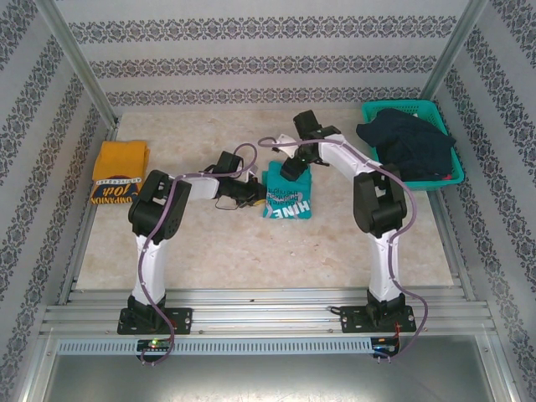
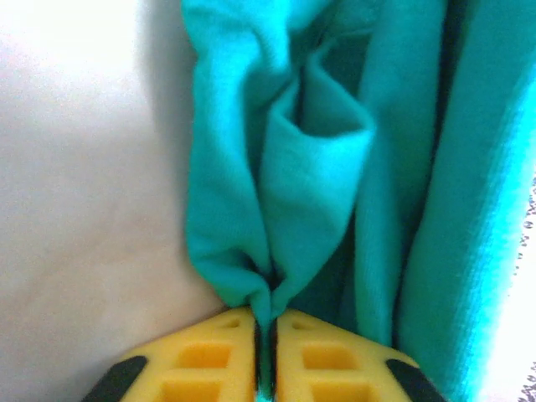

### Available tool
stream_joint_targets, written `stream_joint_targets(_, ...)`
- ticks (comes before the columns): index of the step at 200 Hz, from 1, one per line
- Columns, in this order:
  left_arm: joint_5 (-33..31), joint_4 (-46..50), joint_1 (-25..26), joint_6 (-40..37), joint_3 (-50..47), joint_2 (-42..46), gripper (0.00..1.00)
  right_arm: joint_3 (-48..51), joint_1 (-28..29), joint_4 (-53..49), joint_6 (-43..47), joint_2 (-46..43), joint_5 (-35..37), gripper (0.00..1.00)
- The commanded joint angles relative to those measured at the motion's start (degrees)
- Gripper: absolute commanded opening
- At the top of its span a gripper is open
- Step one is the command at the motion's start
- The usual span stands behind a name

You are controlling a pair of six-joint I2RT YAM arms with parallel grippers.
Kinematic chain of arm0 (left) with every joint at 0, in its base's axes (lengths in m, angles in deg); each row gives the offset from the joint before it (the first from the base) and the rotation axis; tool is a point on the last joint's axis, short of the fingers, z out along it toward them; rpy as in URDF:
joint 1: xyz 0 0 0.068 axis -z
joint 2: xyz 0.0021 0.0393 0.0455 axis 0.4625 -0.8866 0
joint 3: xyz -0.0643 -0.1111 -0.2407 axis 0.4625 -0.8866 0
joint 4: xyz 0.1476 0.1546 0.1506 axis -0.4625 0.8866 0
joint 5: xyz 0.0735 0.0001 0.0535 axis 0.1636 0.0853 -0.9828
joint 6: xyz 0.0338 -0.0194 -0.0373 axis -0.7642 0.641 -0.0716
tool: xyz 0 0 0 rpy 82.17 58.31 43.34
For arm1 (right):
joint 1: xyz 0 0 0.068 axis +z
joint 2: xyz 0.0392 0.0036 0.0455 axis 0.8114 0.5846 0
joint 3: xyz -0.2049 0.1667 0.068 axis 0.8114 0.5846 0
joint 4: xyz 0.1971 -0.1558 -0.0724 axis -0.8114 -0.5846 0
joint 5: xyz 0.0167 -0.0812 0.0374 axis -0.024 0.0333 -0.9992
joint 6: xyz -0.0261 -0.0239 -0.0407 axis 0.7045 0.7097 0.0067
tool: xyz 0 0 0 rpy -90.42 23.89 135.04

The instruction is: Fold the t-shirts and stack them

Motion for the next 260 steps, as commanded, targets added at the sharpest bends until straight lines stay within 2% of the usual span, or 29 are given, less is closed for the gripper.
stream_joint_targets(1,-7.56,10.91,-0.73,-0.36,-5.66,0.33,0.19,5.32,-1.26,9.25,-7.71,-8.16,-0.59,0.72)
stream_joint_targets(34,-9.9,11.15,-0.84,-1.06,-8.83,6.0,0.34,15.38,-1.19,17.06,-20.51,-15.31,1.07,0.73)
stream_joint_targets(68,-14.05,12.25,-0.81,-1.87,-11.22,12.53,0.46,21.97,-1.53,15.16,-43.99,-19.39,7.27,0.72)
stream_joint_targets(78,-14.99,11.4,-0.71,-1.19,-11.68,14.33,0.52,23.09,-1.88,12.96,-49.47,-19.68,6.65,0.74)
stream_joint_targets(96,-16.5,10.49,0.05,-0.04,-10.42,16.45,0.67,25.43,-2.15,11.51,-55.44,-19.43,3.17,0.7)
stream_joint_targets(128,-17.9,12.56,3.31,1.7,-1.7,14.1,0.68,27.47,-2.15,11.61,-61.61,-17.47,-1.87,0.56)
stream_joint_targets(144,-16.84,12.77,4.55,3.48,2.62,10.62,0.61,27.58,-2.13,11.6,-63.04,-16.2,-3.68,0.43)
stream_joint_targets(153,-15.98,13.65,5.06,4.0,5.1,8.23,0.51,27.41,-2.09,11.53,-63.49,-15.45,-4.72,0.33)
stream_joint_targets(163,-15.09,15.23,5.39,4.45,7.68,5.79,0.4,27.17,-2.21,11.49,-63.71,-14.58,-5.57,0.29)
stream_joint_targets(179,-14.32,16.61,5.74,4.75,10.87,3.09,0.35,26.89,-2.19,11.45,-64.18,-13.53,-6.07,0.2)
stream_joint_targets(200,-15.43,19.78,5.75,3.61,13.42,1.01,0.1,26.51,-2.09,11.58,-64.91,-12.67,-6.08,0.11)
stream_joint_targets(213,-16.67,20.94,5.72,2.76,13.11,1.07,0.0,26.57,-2.21,11.62,-65.33,-12.57,-5.48,0.07)
stream_joint_targets(242,-18.97,20.07,5.06,2.7,7.44,3.7,0.0,27.29,-2.32,11.31,-65.3,-12.32,-4.69,0.04)
stream_joint_targets(260,-19.3,18.17,4.46,3.17,3.45,4.67,0.0,27.66,-2.32,11.56,-65.42,-11.5,-5.5,0.07)
